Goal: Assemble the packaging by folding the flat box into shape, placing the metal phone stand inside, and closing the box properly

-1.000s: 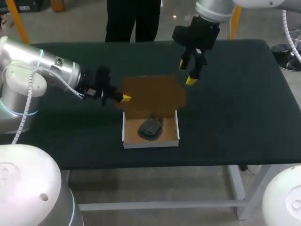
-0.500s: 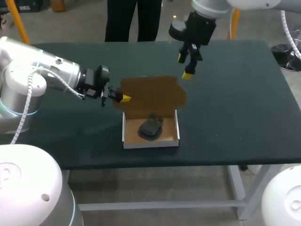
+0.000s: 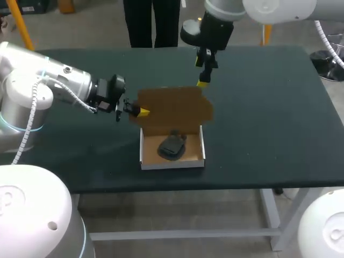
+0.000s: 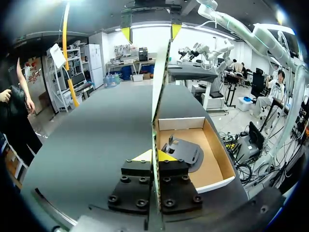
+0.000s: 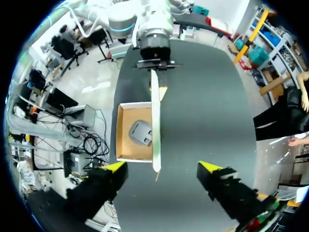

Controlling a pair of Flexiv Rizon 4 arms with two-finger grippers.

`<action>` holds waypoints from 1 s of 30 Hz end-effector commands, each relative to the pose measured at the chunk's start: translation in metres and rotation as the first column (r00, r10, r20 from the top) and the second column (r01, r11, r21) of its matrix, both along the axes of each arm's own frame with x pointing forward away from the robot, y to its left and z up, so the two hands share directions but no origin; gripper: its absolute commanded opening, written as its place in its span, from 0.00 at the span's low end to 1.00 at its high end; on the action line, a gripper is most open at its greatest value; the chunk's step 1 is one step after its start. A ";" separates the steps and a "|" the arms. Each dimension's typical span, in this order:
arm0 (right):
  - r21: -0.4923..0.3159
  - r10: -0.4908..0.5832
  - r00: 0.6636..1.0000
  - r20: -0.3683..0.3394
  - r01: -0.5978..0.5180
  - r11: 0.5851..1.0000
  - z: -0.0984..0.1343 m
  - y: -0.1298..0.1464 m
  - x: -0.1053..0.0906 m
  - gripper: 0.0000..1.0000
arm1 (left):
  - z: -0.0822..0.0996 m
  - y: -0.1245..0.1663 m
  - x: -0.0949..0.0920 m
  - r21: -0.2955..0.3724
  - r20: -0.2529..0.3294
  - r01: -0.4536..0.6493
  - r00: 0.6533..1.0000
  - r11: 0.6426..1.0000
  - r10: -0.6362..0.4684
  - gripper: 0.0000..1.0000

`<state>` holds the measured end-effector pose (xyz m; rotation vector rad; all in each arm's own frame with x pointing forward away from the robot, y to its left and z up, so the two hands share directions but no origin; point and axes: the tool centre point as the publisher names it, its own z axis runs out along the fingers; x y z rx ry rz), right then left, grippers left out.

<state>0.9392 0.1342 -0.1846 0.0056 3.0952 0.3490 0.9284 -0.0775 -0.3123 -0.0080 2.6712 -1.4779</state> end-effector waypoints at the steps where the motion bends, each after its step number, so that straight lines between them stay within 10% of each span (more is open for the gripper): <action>1: 0.004 -0.002 1.000 0.006 0.002 1.000 0.000 -0.003 -0.003 1.00 | -0.001 0.000 -0.001 0.000 0.000 0.001 1.000 1.000 -0.001 0.00; 17: -0.086 -0.019 1.000 0.011 0.020 0.996 0.009 0.025 0.015 1.00 | -0.001 0.000 -0.001 0.000 0.000 0.001 1.000 1.000 -0.001 0.00; 23: -0.085 -0.012 1.000 0.007 0.013 0.996 0.003 0.036 0.021 0.51 | -0.001 0.000 -0.001 0.000 0.000 0.001 1.000 1.000 -0.001 0.00; 30: -0.126 -0.015 1.000 0.026 0.018 0.992 -0.007 0.048 0.022 0.49 | -0.001 0.000 -0.001 0.000 0.000 0.001 1.000 1.000 -0.001 0.00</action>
